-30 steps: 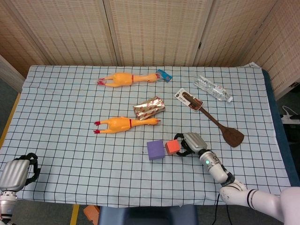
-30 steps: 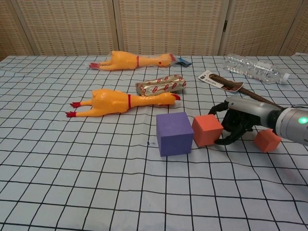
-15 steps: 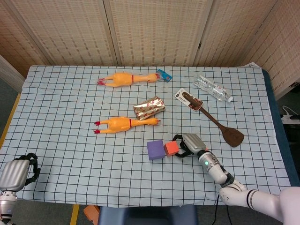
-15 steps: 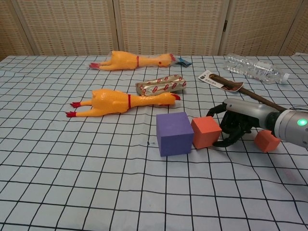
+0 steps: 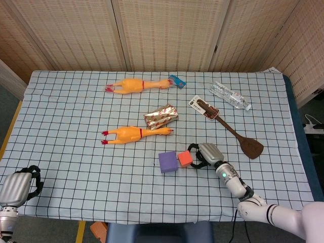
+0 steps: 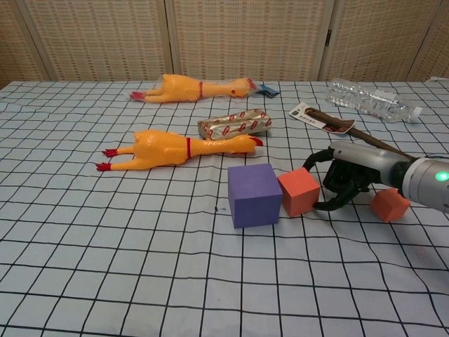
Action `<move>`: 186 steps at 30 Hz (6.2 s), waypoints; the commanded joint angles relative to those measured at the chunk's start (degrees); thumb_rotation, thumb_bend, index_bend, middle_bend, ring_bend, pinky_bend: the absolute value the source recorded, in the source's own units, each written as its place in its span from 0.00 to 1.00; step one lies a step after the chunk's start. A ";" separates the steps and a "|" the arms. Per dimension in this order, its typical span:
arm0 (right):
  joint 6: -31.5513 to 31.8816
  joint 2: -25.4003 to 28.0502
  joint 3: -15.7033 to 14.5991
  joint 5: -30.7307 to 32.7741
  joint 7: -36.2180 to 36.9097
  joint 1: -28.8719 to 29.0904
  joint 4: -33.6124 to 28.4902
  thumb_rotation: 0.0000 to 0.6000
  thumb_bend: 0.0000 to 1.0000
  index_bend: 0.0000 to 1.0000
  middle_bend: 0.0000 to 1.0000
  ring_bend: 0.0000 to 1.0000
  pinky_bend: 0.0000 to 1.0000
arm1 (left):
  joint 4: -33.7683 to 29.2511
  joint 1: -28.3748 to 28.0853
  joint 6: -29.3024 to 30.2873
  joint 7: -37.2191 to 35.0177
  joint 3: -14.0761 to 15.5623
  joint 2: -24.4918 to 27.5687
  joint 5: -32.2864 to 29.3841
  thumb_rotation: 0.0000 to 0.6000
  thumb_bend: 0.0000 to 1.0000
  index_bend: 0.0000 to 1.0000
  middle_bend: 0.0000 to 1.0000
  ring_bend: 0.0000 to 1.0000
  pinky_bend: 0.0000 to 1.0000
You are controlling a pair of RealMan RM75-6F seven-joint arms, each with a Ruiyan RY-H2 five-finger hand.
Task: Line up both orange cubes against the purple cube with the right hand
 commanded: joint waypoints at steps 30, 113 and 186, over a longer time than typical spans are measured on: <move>-1.34 14.07 -1.55 19.31 -19.67 1.33 -19.95 1.00 0.54 0.34 0.94 0.86 0.91 | -0.41 -0.16 -0.62 0.62 0.08 0.14 -0.56 1.00 0.41 0.26 0.36 0.39 0.51; -1.30 4.59 -2.34 -1.67 0.86 -0.63 -6.46 1.00 0.62 0.37 0.95 0.87 0.91 | -1.18 -0.31 -1.21 0.77 0.40 0.67 -0.88 1.00 0.41 0.26 0.37 0.39 0.51; 4.65 12.83 -5.33 4.27 -19.07 -5.49 -11.35 1.00 0.15 0.38 0.95 0.87 0.91 | -1.84 -0.25 -1.49 1.26 0.27 0.93 -2.03 1.00 0.41 0.26 0.37 0.40 0.51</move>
